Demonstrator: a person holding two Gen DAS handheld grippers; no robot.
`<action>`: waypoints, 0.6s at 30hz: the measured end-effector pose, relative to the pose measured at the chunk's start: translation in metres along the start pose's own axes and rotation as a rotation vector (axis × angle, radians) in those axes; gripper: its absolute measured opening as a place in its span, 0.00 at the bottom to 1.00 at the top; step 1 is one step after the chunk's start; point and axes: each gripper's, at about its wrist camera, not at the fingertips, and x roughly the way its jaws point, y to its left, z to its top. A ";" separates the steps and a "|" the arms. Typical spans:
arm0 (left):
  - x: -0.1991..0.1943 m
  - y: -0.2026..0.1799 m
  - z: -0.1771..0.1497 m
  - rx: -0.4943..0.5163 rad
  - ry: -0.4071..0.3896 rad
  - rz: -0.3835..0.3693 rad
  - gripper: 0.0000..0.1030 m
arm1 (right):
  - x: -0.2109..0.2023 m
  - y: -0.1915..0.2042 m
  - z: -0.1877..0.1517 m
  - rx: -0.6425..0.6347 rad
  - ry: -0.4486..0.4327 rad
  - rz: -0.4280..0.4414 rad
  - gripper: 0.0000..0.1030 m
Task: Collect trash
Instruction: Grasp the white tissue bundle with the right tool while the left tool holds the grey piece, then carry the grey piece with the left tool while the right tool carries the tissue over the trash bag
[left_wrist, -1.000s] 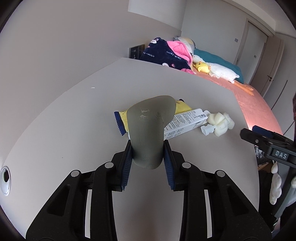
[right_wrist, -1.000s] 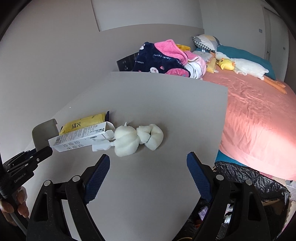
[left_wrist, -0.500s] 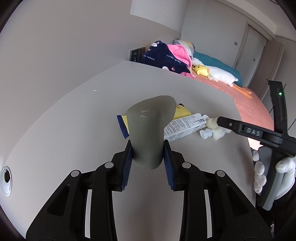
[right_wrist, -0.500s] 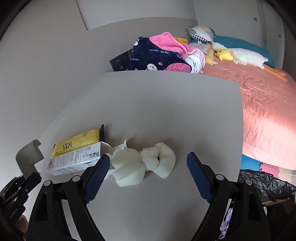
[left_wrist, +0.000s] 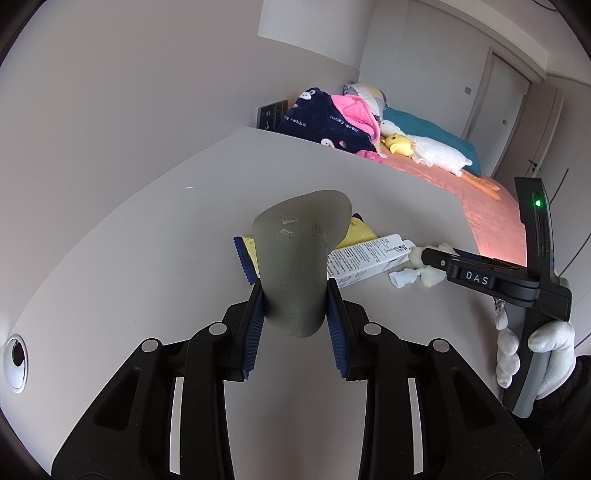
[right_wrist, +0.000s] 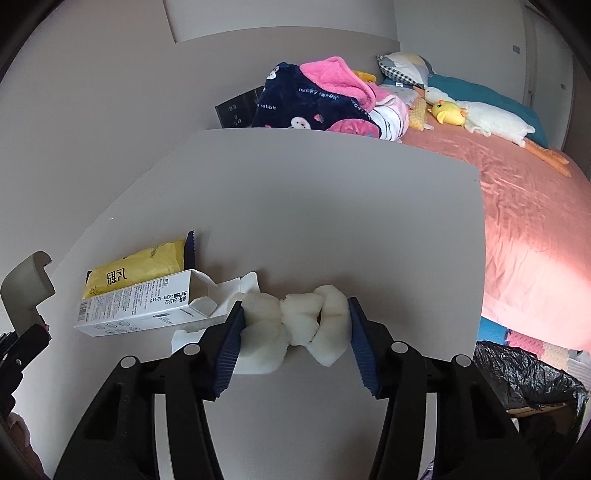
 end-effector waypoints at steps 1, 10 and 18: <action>-0.001 -0.001 0.000 0.002 -0.002 -0.002 0.31 | -0.002 -0.001 -0.001 0.002 0.000 0.002 0.54; -0.011 -0.006 0.002 0.011 -0.018 -0.022 0.31 | -0.029 -0.007 -0.010 0.017 -0.028 -0.001 0.54; -0.012 -0.024 0.003 0.039 -0.013 -0.064 0.31 | -0.067 -0.012 -0.023 0.026 -0.073 0.020 0.54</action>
